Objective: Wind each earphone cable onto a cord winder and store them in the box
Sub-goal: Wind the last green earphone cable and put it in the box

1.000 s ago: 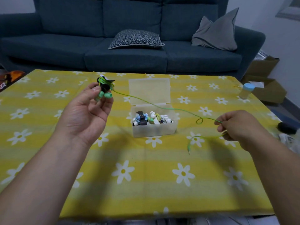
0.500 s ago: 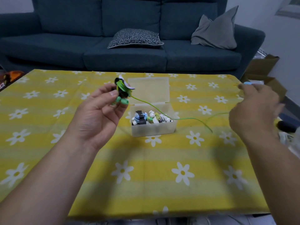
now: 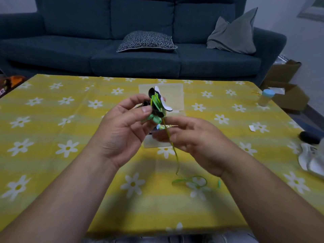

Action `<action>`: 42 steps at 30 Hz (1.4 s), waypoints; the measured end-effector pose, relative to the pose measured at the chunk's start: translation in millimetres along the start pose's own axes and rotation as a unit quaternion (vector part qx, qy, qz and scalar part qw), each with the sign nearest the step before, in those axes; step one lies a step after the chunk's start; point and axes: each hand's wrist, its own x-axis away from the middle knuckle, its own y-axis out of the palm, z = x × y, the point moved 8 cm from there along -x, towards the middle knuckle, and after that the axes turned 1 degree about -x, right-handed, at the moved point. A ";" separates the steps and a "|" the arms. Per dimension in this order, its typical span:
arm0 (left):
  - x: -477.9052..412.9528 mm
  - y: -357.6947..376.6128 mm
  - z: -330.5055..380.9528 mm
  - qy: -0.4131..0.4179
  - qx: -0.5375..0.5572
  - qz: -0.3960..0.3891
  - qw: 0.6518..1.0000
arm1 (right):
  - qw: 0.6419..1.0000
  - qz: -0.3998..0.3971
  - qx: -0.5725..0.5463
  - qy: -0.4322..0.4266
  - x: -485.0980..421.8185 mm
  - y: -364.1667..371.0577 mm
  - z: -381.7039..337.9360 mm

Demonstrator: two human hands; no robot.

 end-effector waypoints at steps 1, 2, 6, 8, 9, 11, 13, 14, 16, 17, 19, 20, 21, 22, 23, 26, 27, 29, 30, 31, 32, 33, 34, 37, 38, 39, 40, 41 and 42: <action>-0.7 -3.6 0.8 0.004 -0.005 0.015 1.000 | 1.000 0.025 -0.007 0.007 -0.3 -0.9 2.9; -1.4 -8.6 1.2 0.008 -0.013 0.033 0.999 | 0.998 0.063 -0.008 0.010 -1.1 -5.0 5.1; -2.9 -20.2 1.6 0.024 -0.080 0.082 0.993 | 0.988 0.121 0.097 -0.011 -0.5 -13.9 7.4; -1.7 -21.6 1.4 0.036 -0.134 0.094 0.986 | 0.988 0.087 0.127 -0.018 0.1 -5.6 5.4; -1.4 -21.6 1.9 0.044 -0.165 0.097 0.981 | 0.987 0.080 0.134 -0.019 0.4 -3.4 4.3; -1.1 -20.4 2.1 0.051 -0.205 0.093 0.973 | 0.985 0.083 0.147 -0.025 0.9 -3.9 1.8; -2.1 -21.7 1.9 0.046 -0.207 0.090 0.973 | 0.984 0.090 0.154 -0.030 1.7 -7.4 -1.0; -2.4 -22.9 1.9 0.042 -0.205 0.090 0.974 | 0.982 0.092 0.159 -0.033 2.2 -9.2 -2.4; -2.8 -24.1 1.4 0.034 -0.203 0.089 0.974 | 0.979 0.094 0.180 -0.036 2.9 -11.3 -4.2; -3.1 -23.7 0.7 0.028 -0.200 0.085 0.976 | 0.976 0.096 0.194 -0.036 3.1 -11.9 -5.3; -3.6 -22.7 -2.2 0.012 -0.189 0.079 0.979 | 0.972 0.103 0.209 -0.037 3.4 -13.4 -6.5; -3.7 -22.8 -3.8 0.004 -0.182 0.080 0.980 | 0.971 0.107 0.209 -0.038 3.8 -14.9 -7.2; -3.8 -22.6 -5.1 -0.003 -0.171 0.080 0.982 | 0.970 0.110 0.212 -0.038 4.4 -16.4 -8.1; -4.1 -23.7 -5.7 -0.008 -0.156 0.080 0.984 | 0.969 0.111 0.217 -0.039 4.8 -17.3 -8.8; -4.4 -23.6 -6.5 -0.012 -0.141 0.077 0.987 | 0.967 0.110 0.225 -0.040 5.2 -17.7 -9.5; -4.7 -24.0 -8.6 -0.024 -0.105 0.075 0.991 | 0.954 0.102 0.278 -0.043 6.2 -17.0 -9.1; -4.4 -23.4 -9.7 -0.029 -0.096 0.075 0.992 | 0.947 0.099 0.304 -0.041 6.1 -16.3 -8.1; -4.0 -22.5 -11.3 -0.036 -0.085 0.079 0.993 | 0.937 0.100 0.334 -0.037 6.1 -16.1 -7.5; -3.6 -22.4 -11.5 -0.038 -0.084 0.081 0.992 | 0.936 0.107 0.333 -0.041 6.2 -17.2 -8.4; -3.6 -23.1 -11.2 -0.040 -0.086 0.086 0.992 | 0.936 0.119 0.327 -0.048 6.2 -19.2 -10.2; -4.0 -24.4 -10.8 -0.041 -0.090 0.090 0.991 | 0.937 0.134 0.318 -0.054 6.6 -22.3 -12.0; -4.1 -24.9 -10.4 -0.042 -0.095 0.093 0.990 | 0.938 0.148 0.308 -0.059 7.1 -25.1 -13.8; -4.2 -25.6 -10.6 -0.043 -0.098 0.095 0.990 | 0.939 0.157 0.299 -0.062 8.0 -26.9 -15.2; -4.4 -26.0 -13.6 -0.044 -0.113 0.102 0.987 | 0.940 0.158 0.294 -0.072 10.0 -23.8 -16.5; -4.4 -27.1 -13.5 -0.037 -0.129 0.110 0.985 | 0.941 0.152 0.294 -0.073 10.4 -20.6 -16.2; -4.1 -27.8 -12.2 -0.024 -0.155 0.117 0.981 | 0.942 0.146 0.294 -0.075 10.8 -17.3 -15.8; -3.6 -27.9 -9.5 -0.006 -0.192 0.122 0.974 | 0.942 0.140 0.295 -0.078 10.9 -14.4 -15.7; -3.3 -26.6 -6.2 0.014 -0.236 0.123 0.964 | 0.942 0.138 0.296 -0.081 11.4 -12.7 -16.2; -2.9 -24.1 -3.2 0.033 -0.276 0.118 0.953 | 0.941 0.141 0.296 -0.085 11.9 -12.5 -17.2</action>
